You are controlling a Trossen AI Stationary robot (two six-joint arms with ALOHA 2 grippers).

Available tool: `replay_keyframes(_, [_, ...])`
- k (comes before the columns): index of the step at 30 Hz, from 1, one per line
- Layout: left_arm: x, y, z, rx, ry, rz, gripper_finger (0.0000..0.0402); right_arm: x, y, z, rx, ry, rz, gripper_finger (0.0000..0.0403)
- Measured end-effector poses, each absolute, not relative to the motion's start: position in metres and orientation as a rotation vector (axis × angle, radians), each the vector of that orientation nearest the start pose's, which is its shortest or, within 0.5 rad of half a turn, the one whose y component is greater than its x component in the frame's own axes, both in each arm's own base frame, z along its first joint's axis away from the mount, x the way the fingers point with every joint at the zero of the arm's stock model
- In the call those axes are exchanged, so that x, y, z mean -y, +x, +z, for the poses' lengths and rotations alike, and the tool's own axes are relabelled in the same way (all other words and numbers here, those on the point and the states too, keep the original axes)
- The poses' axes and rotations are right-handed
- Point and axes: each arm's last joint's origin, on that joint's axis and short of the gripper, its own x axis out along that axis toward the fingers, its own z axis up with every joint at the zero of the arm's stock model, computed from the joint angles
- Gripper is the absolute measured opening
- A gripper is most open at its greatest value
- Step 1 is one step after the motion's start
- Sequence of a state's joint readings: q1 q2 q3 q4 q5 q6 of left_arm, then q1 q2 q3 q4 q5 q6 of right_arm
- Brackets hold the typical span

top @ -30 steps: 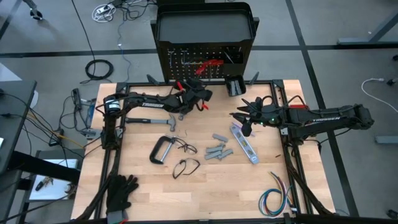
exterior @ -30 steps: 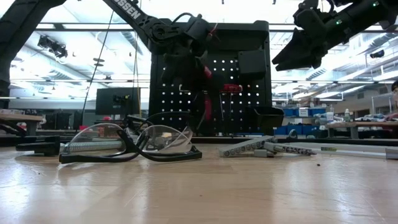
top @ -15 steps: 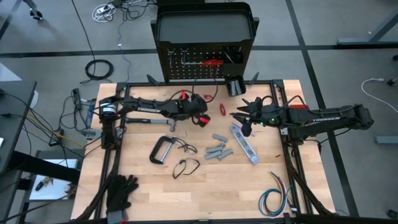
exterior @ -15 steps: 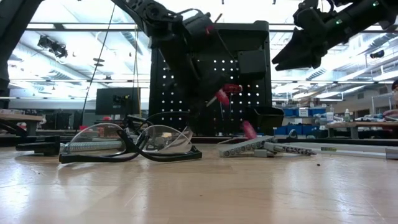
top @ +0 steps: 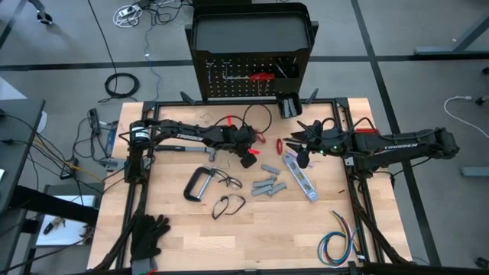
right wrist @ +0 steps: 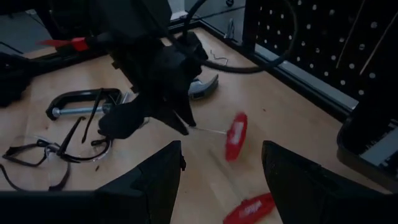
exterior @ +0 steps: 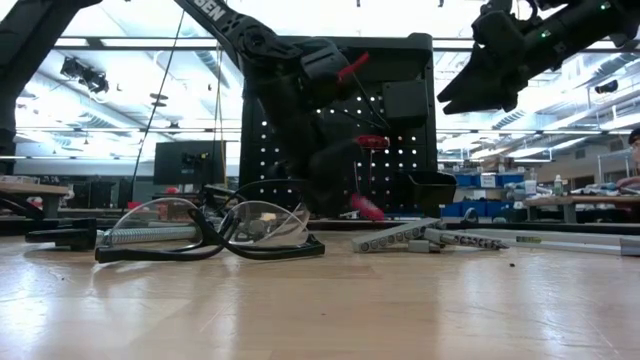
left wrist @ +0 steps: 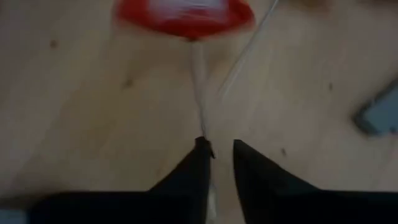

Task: Hang tools onto peg board
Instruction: Unhang the T-shaped metric hex key

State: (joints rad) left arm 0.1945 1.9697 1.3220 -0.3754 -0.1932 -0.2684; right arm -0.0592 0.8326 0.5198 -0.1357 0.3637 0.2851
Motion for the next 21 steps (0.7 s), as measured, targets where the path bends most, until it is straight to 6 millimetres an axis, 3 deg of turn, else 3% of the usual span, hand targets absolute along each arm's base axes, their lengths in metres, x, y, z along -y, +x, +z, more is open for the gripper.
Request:
replay_keyframes(5, [-0.08,0.393,0.164,-1.023,-0.236,0.484,0.0135,0.02,0.178,0.239,-0.389,0.201,-0.47,0.0229])
replay_keyframes(8, [-0.083,0.399,0.169,-0.942,-0.219,0.502,0.0162,0.019,0.178,0.238,-0.398,0.196,-0.464,0.0229])
replay_keyframes(15, [-0.096,0.422,0.194,-0.526,-0.103,0.672,0.0172,0.019,0.178,0.237,-0.416,0.181,-0.463,0.0229])
replay_keyframes(21, [-0.12,0.425,0.207,-0.359,-0.119,0.685,0.0172,0.019,0.177,0.237,-0.426,0.15,-0.457,0.0229])
